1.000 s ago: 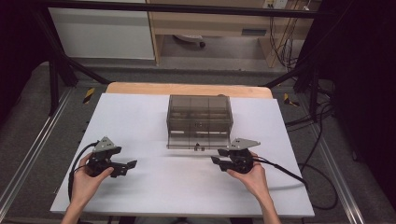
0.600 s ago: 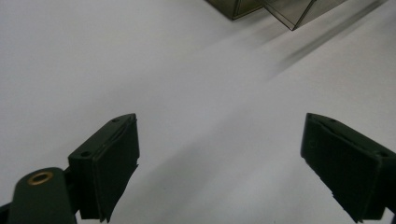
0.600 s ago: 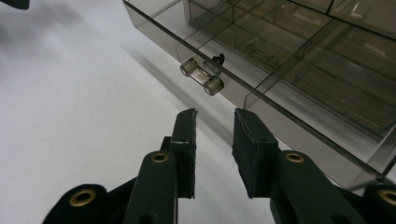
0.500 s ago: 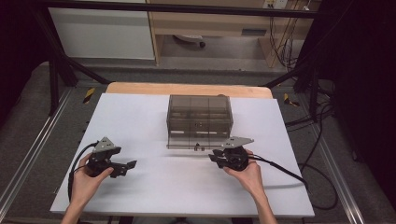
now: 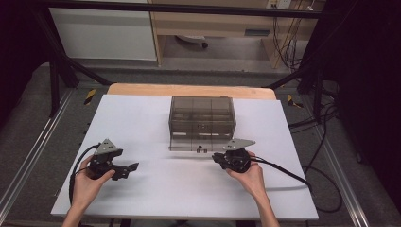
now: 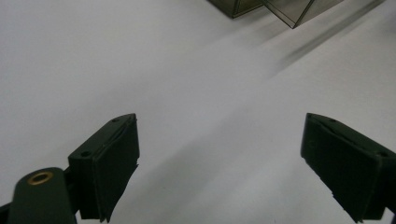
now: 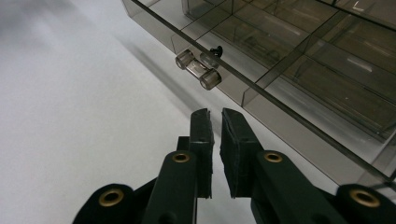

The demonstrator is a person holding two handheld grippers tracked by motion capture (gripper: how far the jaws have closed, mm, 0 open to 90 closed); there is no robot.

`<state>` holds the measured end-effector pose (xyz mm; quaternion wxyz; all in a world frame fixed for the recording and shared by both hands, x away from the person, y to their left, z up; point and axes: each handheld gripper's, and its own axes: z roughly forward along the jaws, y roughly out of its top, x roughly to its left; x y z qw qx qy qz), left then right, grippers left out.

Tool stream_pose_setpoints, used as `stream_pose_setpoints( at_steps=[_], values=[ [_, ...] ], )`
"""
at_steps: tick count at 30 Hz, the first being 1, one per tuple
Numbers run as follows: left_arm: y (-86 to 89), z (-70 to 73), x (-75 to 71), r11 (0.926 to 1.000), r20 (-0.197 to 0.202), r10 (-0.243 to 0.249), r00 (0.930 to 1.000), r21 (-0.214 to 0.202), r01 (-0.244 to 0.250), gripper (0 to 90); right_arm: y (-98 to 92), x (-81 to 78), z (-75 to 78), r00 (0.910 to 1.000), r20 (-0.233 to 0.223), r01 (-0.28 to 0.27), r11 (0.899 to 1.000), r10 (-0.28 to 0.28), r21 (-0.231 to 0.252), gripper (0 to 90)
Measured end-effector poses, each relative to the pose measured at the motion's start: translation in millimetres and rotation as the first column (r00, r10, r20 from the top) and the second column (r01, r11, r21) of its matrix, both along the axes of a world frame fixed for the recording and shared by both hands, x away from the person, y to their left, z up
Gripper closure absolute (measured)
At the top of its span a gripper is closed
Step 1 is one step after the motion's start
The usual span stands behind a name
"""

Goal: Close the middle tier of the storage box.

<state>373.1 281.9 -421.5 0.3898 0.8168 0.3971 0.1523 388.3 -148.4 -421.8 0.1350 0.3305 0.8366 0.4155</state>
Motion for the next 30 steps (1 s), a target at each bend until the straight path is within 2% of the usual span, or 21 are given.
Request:
stream_pose_setpoints(
  at_steps=[7, 16, 30],
  values=[
    [0.3, -0.5, 0.1, 1.0000, -0.001, -0.001, 1.0000, 0.001, 0.001, 11.1, 0.9, 3.2, -1.3, 1.0000, 0.008, 0.002, 1.000, -0.002, 0.001, 90.0],
    [-0.3, -1.6, 0.3, 1.0000, -0.004, 0.001, 1.0000, 0.000, -0.001, 11.1, 3.3, 7.1, -5.7, 1.0000, 0.006, 0.003, 1.000, -0.003, -0.010, 90.0],
    [-0.8, -2.2, 0.6, 1.0000, -0.005, -0.002, 1.0000, 0.000, 0.002, 11.1, 5.4, 11.6, -9.7, 0.9994, 0.031, 0.013, 1.000, -0.013, -0.013, 90.0]
  ],
)
